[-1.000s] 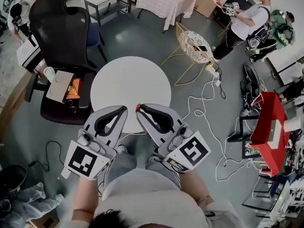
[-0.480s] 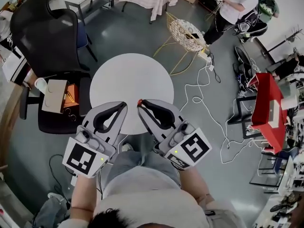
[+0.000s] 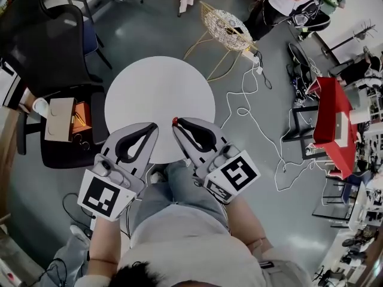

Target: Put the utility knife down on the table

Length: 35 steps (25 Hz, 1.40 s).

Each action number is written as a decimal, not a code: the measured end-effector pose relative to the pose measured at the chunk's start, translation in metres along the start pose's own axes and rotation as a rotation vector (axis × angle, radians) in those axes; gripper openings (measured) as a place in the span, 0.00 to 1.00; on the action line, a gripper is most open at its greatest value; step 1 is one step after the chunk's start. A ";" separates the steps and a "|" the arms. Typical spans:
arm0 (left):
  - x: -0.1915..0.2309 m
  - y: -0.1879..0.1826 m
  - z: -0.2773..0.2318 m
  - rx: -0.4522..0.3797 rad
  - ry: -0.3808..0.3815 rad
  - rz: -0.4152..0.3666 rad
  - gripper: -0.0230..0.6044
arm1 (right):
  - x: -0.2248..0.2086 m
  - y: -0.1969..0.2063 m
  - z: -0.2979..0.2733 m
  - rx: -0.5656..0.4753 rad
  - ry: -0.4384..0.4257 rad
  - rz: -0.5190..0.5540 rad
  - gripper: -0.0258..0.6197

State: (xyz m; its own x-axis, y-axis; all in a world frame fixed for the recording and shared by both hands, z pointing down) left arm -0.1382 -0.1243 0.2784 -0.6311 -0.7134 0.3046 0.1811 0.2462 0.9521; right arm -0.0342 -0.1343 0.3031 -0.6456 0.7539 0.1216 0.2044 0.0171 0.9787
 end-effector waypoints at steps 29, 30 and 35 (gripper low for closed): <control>0.050 0.091 -0.028 0.085 0.039 0.092 0.05 | -0.001 0.232 -0.055 0.495 -0.036 -0.130 0.13; 0.051 0.094 -0.029 0.088 0.041 0.094 0.05 | 0.001 0.238 -0.055 0.507 -0.038 -0.133 0.13; 0.055 0.103 -0.029 0.091 0.044 0.102 0.05 | 0.006 0.262 -0.054 0.567 -0.038 -0.137 0.13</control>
State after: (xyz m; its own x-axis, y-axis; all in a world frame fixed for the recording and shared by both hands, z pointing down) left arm -0.1326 -0.1575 0.3939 -0.5787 -0.7092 0.4028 0.1722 0.3765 0.9103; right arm -0.0248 -0.1606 0.5694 -0.6691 0.7430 -0.0164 0.4897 0.4573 0.7423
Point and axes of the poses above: the fingertips, and each gripper's own axes: z backward along the fingers, x to its left, y out of its underside, the point moved 4 cm from there along z, backward along the fingers, and after that the axes turned 14 degrees about z, right-handed, at the moved point
